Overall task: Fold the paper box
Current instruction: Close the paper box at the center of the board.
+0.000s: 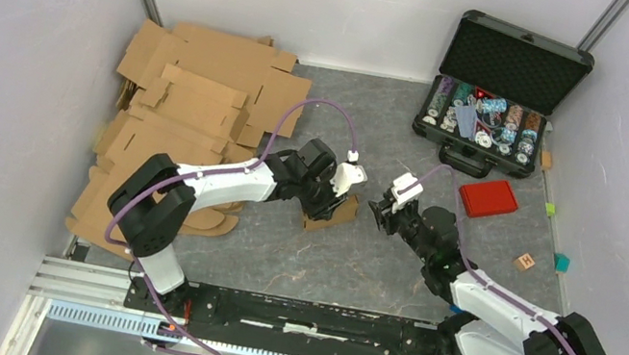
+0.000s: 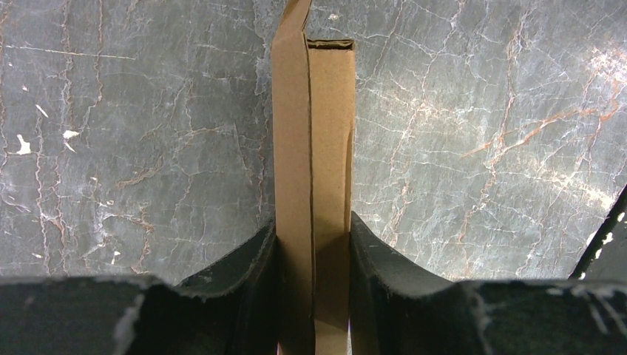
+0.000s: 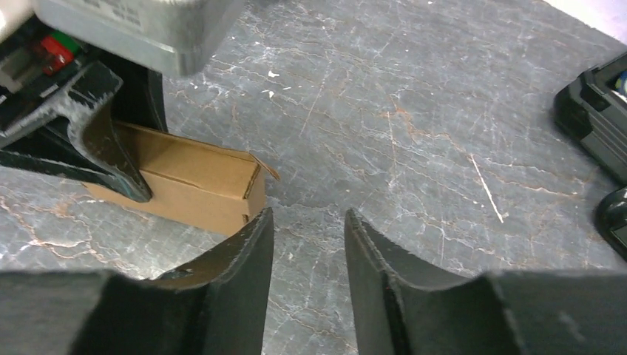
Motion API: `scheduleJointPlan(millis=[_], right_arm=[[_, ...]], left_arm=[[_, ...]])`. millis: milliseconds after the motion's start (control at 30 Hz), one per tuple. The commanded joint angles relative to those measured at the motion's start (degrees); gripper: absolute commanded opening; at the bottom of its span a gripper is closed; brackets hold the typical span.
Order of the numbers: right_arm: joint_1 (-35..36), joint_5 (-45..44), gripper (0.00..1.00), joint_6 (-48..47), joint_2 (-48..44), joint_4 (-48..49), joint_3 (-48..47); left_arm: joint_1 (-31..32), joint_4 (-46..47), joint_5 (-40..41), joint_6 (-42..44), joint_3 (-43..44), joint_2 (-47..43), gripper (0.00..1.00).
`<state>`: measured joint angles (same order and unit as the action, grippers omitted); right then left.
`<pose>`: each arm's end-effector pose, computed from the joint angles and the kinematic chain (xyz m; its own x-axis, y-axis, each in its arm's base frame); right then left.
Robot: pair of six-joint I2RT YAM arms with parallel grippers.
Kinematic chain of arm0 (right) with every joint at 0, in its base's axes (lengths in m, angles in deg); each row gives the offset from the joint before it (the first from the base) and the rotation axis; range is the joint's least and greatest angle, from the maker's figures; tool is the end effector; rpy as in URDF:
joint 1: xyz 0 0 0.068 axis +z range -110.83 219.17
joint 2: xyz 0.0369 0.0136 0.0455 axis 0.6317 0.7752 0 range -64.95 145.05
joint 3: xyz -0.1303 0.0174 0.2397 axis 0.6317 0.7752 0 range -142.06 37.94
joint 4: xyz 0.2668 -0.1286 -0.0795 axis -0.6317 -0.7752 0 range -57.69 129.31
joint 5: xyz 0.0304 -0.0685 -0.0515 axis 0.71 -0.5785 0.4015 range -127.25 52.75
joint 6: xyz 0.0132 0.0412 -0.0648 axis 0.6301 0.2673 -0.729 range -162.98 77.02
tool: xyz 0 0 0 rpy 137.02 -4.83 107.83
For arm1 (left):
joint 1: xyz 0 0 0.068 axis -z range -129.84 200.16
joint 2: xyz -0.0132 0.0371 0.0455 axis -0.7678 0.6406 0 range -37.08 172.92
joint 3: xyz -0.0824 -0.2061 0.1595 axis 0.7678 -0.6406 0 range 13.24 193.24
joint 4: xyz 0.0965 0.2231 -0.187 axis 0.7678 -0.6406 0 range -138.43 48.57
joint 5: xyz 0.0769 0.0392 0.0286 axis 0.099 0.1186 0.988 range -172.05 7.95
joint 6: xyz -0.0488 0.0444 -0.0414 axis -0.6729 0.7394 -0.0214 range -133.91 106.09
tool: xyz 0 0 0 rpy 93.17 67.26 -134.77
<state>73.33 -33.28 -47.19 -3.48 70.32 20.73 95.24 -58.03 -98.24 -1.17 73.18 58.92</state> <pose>0.2307 0.1620 0.1525 -0.1440 -0.1863 -0.9719 -0.6281 0.7761 -0.0557 0.2717 -0.2987 0.1432 -0.3713 0.6722 -0.6405 0.9035 0.4205 -0.0825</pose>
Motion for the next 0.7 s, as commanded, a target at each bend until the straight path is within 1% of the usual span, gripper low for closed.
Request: scheduleJointPlan(millis=[0, 133, 267, 333, 433, 533, 667], right_arm=[[-0.71, 2.15, 0.47, -1.78, 0.02, 10.53, 3.41], [-0.67, 5.67, 0.47, -2.91, 2.43, 14.01, 3.28], [-0.71, 8.38, 0.49, -2.65, 4.88, 16.53, 2.28], [-0.67, 8.54, 0.50, -2.48, 5.94, 17.23, 1.92], [-0.78, 8.19, 0.46, -2.48, 7.65, 18.73, 1.58], [-0.75, 9.51, 0.46, -2.83, 9.46, 21.35, 1.51], [-0.84, 9.94, 0.48, -4.48, 11.61, 21.76, 0.14]], left_arm=[[0.19, -0.89, -1.57, 1.37, 1.23, 0.53, 0.25], [0.17, -0.89, -1.83, 1.26, 1.32, 0.54, 0.25], [0.18, -0.98, -1.83, 1.28, 1.32, 0.52, 0.25], [0.15, -0.98, -1.84, 1.23, 1.32, 0.56, 0.25], [0.23, -0.98, -1.83, 1.16, 1.35, 0.50, 0.25], [0.19, -0.98, -1.91, 1.10, 1.40, 0.55, 0.25], [0.23, -0.98, -1.90, 1.02, 1.40, 0.61, 0.25]])
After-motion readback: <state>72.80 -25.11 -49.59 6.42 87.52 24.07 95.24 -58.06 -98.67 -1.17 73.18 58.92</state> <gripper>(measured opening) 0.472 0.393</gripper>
